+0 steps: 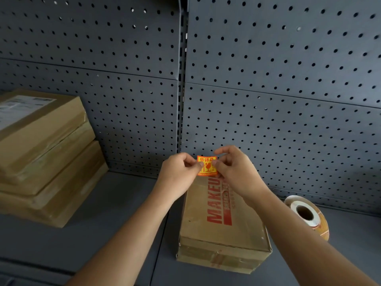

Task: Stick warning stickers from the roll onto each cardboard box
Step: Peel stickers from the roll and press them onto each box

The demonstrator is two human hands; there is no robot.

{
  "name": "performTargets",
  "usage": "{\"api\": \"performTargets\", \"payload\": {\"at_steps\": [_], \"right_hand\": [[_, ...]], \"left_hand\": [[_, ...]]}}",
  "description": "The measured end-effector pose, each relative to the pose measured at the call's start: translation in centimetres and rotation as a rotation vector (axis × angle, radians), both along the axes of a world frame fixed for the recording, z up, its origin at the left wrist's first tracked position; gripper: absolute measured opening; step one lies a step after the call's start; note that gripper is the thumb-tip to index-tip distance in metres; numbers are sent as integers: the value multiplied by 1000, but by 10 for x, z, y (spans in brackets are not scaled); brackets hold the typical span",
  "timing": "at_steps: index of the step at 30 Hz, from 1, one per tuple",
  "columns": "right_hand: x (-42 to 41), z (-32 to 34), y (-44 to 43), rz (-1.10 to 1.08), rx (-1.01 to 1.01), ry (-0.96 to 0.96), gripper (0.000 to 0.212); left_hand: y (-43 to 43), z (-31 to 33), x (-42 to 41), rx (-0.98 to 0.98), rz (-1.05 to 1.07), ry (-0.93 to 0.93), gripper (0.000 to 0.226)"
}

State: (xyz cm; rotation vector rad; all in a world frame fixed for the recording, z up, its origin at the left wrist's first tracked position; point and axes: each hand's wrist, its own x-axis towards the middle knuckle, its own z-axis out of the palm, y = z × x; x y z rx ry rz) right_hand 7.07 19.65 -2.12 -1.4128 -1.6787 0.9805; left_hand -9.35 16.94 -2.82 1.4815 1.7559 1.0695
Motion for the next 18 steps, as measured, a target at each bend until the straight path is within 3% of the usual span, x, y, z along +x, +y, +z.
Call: {"api": "performTargets", "payload": {"at_steps": [6, 18], "right_hand": [[-11, -9, 15, 13, 102, -173, 16], [-20, -17, 25, 22, 82, -278, 11]], "left_hand": [[19, -12, -2, -8, 35, 114, 23], [34, -27, -4, -16, 52, 196, 27]]}}
